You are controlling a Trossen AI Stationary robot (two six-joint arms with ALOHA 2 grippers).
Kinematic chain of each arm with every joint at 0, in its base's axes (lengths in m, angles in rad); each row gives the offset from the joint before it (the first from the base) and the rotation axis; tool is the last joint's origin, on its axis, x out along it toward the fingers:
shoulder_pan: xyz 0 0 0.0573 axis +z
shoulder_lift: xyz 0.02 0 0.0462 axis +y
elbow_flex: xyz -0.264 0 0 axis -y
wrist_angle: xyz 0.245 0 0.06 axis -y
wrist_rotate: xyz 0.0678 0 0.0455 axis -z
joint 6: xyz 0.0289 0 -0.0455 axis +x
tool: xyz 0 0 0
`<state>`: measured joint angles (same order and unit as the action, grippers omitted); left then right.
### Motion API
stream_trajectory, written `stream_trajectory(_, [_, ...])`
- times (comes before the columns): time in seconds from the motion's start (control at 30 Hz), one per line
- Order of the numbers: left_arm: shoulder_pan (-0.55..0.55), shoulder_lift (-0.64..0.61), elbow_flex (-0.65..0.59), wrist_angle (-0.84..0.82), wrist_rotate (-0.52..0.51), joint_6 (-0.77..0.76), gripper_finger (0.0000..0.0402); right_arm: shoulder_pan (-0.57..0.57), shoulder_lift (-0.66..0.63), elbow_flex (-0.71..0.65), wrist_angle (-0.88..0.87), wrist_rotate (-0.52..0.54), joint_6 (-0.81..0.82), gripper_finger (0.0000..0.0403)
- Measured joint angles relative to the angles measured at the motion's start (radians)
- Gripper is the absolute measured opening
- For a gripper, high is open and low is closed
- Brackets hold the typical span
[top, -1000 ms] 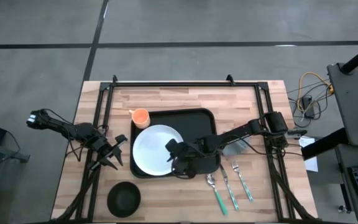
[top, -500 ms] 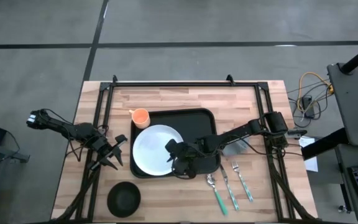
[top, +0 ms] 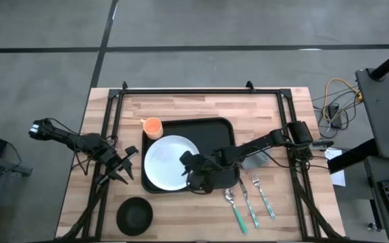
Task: Set up tray
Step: Put the black bowl on the white plate
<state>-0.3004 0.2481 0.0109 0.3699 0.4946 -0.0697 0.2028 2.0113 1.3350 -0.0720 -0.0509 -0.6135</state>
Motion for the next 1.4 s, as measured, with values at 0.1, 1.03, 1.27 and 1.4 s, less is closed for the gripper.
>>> stream_trajectory(0.1, [0.0, 0.0, 0.0, 0.0, 0.0, 0.0, 0.0089, 0.0, -0.006, 0.0, -0.035, 0.0, 0.071, 0.0142])
stream_trajectory(1.03, [0.0, 0.026, 0.0, 0.0, 0.0, 0.0, 0.0089, -0.002, -0.195, -0.128, -0.14, -0.289, 0.379, 0.0132])
stream_trajectory(1.27, [0.0, 0.028, 0.0, 0.0, 0.0, 0.0, 0.0089, -0.005, -0.217, -0.231, -0.06, -0.289, 0.434, 0.0136])
stream_trajectory(1.4, [0.0, 0.033, 0.0, -0.001, 0.0, 0.005, 0.0089, -0.005, -0.277, -0.34, 0.025, -0.29, 0.463, 0.0136])
